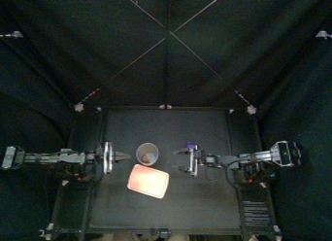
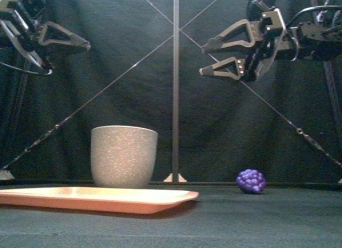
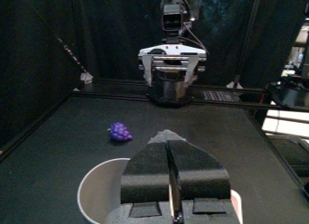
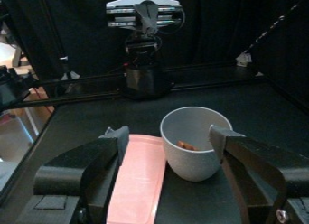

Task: Pick the pie then place it in the grey bowl
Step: Drop pie in the grey bowl and return to neutral

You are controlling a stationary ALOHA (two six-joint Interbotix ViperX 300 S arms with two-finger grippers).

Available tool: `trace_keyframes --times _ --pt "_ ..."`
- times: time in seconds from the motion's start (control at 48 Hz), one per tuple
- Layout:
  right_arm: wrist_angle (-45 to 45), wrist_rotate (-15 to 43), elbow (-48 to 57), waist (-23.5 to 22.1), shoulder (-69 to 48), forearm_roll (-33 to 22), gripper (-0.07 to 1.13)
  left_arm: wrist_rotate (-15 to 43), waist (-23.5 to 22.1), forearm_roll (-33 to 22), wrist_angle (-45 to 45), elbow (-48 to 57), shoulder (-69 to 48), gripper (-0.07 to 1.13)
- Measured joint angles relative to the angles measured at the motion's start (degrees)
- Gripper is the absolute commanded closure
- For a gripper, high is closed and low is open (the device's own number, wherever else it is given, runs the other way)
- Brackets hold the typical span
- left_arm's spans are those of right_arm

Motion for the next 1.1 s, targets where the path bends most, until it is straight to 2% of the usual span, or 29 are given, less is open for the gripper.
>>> trace_keyframes --times 0.458,0.833,1.104 --pt "0.3 0.4 1.7 0.0 1.6 0.4 0.04 0.0 0.1 0.0 -0.2 2.6 0.0 1.08" --pt "0.4 0.5 0.8 0.2 6.0 5.4 0.04 0.0 0.2 -0.1 -0.2 4.3 0.0 1.08" --pt "0.4 0.5 -1.6 0.2 5.9 5.4 0.04 0.0 0.2 0.0 -0.2 2.6 0.0 1.08"
